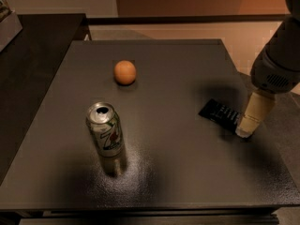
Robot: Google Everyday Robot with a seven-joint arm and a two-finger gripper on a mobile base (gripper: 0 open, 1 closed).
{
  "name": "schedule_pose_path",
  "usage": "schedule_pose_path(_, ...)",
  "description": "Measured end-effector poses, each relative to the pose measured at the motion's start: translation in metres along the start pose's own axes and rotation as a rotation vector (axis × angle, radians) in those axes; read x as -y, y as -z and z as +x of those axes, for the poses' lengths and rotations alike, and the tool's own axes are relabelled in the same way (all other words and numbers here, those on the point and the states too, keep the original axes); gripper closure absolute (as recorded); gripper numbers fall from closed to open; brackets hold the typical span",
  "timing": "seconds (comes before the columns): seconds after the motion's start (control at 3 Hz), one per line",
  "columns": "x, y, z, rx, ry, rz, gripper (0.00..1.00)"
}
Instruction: Move rxbar blueberry near orange
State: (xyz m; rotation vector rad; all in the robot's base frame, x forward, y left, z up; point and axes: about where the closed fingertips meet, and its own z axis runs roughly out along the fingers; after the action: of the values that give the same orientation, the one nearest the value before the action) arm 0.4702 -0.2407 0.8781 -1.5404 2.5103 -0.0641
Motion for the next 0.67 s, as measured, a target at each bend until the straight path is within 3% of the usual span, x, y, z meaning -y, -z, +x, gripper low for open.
schedule_pose_path(0.67, -0.013, -0.032, -0.009, 0.071, -0.011, -0.063, 0.00)
